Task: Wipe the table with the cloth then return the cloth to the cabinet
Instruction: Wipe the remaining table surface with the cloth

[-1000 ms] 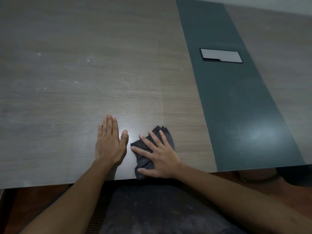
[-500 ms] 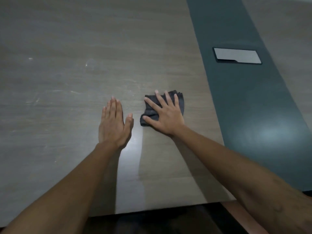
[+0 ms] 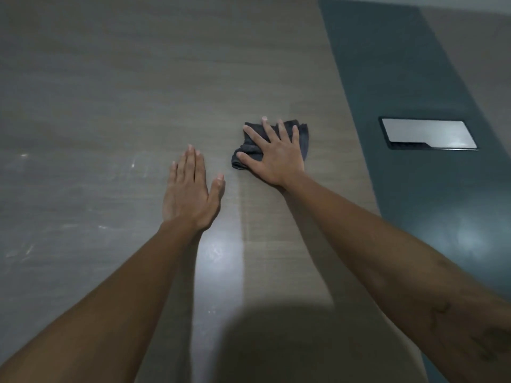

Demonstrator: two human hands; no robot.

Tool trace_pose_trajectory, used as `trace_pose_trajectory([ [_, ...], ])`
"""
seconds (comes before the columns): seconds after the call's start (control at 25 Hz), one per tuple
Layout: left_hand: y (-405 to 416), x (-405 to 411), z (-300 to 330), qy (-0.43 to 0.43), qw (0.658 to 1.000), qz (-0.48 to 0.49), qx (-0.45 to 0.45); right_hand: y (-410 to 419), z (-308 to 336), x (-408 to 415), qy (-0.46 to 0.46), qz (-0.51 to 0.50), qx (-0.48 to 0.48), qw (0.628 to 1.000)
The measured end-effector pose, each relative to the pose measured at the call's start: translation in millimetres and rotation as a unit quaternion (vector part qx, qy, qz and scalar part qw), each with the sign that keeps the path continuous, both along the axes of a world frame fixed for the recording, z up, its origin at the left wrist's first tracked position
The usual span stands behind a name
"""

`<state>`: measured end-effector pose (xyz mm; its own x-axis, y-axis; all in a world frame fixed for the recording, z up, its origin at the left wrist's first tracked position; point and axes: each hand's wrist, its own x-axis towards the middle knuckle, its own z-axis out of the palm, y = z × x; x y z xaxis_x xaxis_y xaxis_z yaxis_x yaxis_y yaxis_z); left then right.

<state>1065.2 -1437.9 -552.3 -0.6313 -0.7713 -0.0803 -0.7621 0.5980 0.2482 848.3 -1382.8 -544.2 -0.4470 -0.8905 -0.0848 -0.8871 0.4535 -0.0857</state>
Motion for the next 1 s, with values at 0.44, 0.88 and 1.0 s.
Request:
trace_pose_trajectory([
  [0.44,-39,-36,1,0.001,1.0,-0.011,-0.003,32,-3,-36,-0.01,0.027,-0.039,0.999],
  [0.88,-40,-38,-2,0.004,1.0,-0.003,-0.017,-33,0,-117,-0.011,-0.178,-0.001,0.984],
  [1.0,-40,-38,-4,0.015,1.0,0.003,-0.013,-68,-5,-53,-0.016,-0.106,-0.007,0.994],
])
